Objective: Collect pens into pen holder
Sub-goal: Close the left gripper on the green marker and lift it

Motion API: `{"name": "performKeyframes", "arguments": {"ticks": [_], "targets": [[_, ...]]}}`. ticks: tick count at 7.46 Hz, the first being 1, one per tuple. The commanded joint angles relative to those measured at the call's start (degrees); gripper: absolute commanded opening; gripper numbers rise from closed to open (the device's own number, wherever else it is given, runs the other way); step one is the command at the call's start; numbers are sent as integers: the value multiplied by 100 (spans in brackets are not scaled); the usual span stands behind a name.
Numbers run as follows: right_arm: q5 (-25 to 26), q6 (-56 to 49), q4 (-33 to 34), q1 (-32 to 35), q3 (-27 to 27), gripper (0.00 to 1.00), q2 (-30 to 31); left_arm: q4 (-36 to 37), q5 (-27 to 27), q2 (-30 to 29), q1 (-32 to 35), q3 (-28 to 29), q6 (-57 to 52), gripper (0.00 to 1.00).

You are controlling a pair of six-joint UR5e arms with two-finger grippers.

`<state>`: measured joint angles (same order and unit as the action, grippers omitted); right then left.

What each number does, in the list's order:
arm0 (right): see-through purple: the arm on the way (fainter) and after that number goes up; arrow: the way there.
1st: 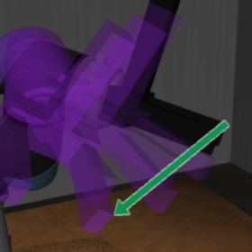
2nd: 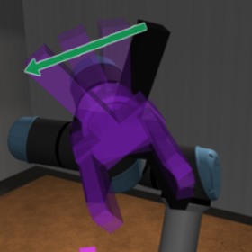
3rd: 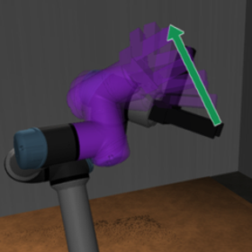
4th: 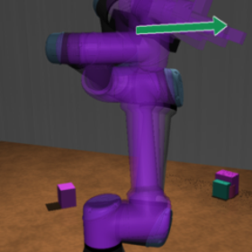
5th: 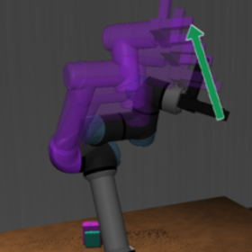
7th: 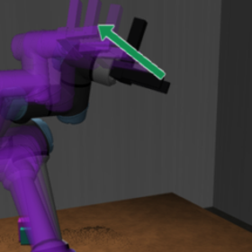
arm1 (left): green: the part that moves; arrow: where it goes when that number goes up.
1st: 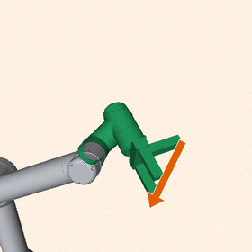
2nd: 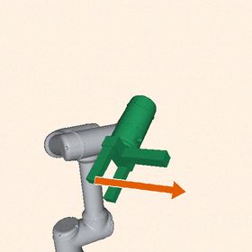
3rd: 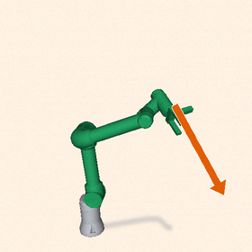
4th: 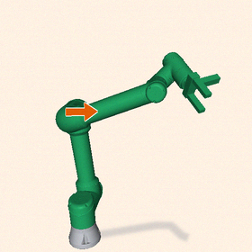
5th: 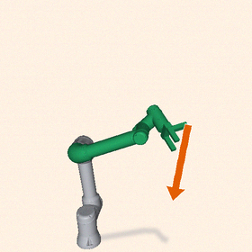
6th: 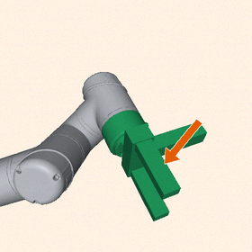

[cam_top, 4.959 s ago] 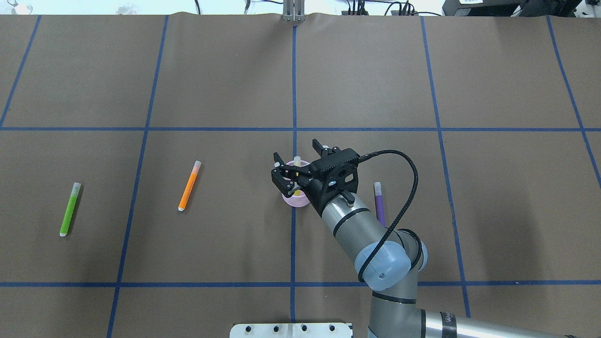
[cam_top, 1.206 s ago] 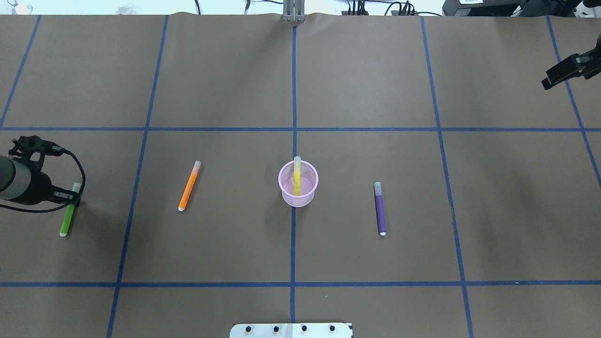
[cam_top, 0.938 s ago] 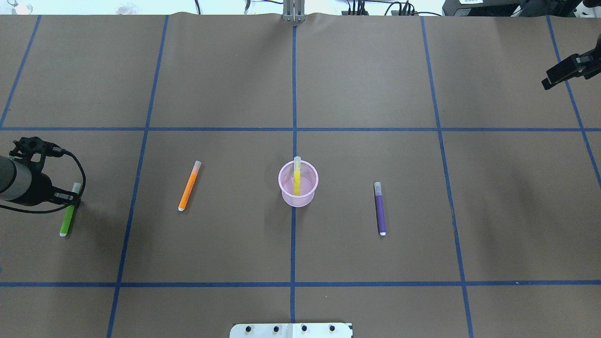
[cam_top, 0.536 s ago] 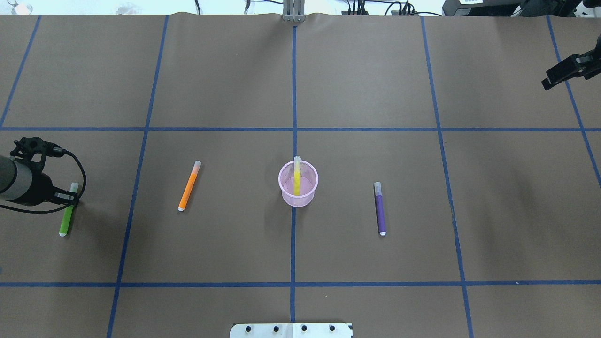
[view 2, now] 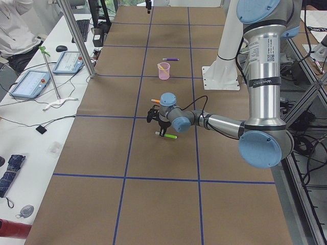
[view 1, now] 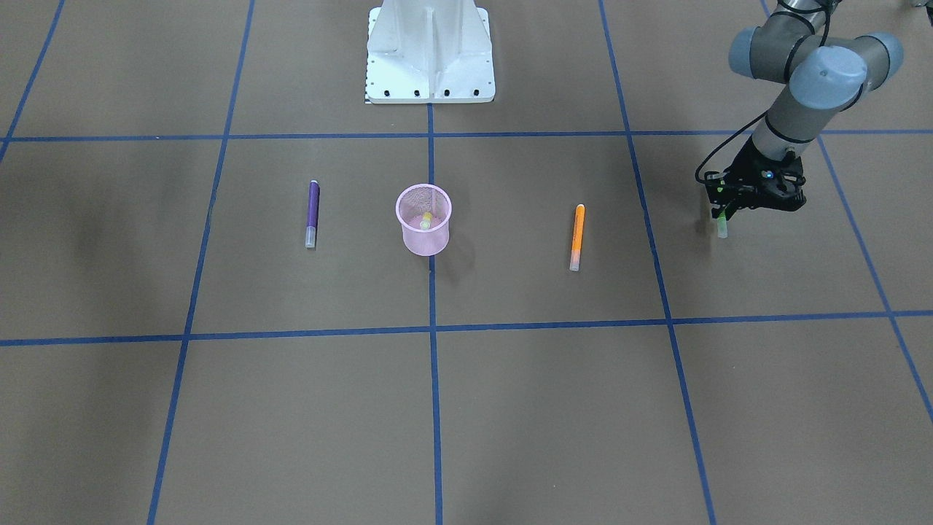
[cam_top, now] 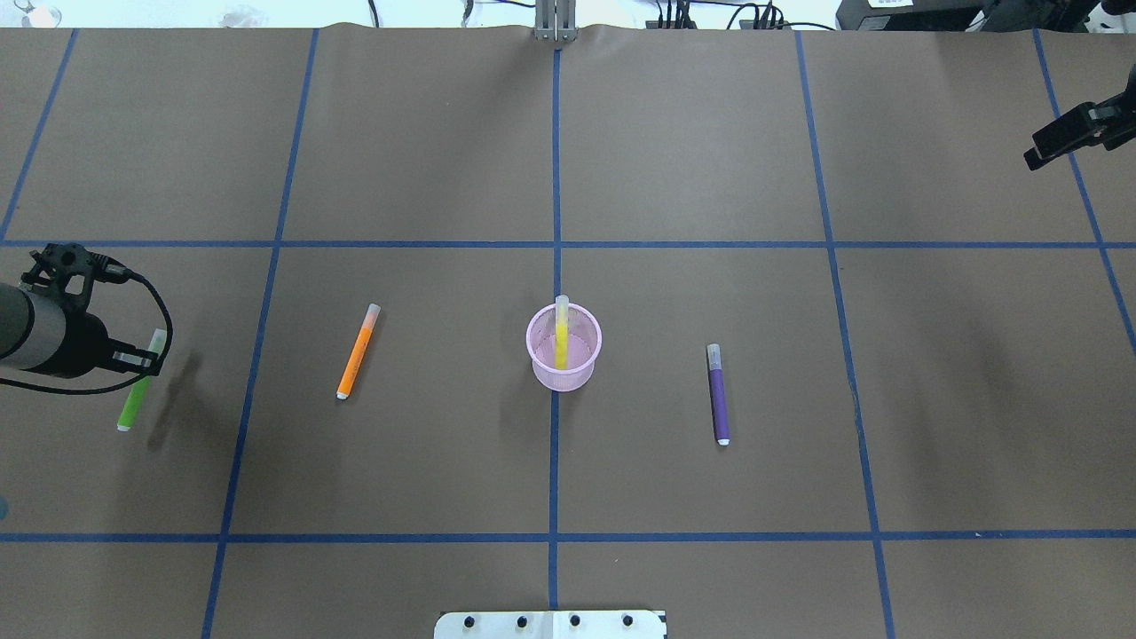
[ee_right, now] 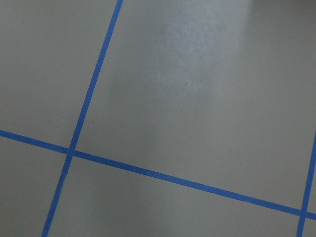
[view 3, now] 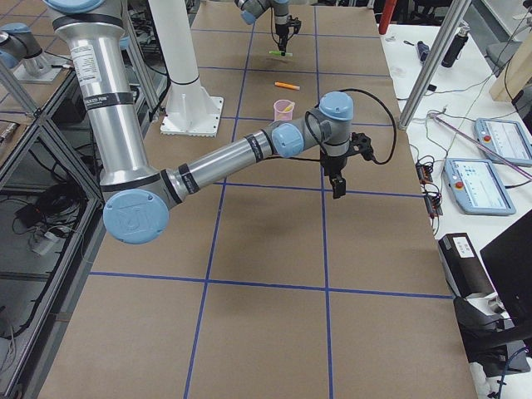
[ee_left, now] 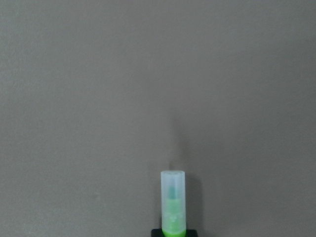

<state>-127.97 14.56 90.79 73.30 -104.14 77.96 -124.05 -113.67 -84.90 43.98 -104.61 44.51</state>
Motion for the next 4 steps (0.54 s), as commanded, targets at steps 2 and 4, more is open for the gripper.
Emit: {"name": "performKeyframes", "arguments": {"ticks": [2, 4], "targets": [[0, 21, 0, 0, -19, 100, 0, -819, 292, -1171, -3, -465, -784, 0], [0, 30, 0, 0, -27, 100, 0, -1040, 301, -2045, -221, -394, -391, 0]]}}
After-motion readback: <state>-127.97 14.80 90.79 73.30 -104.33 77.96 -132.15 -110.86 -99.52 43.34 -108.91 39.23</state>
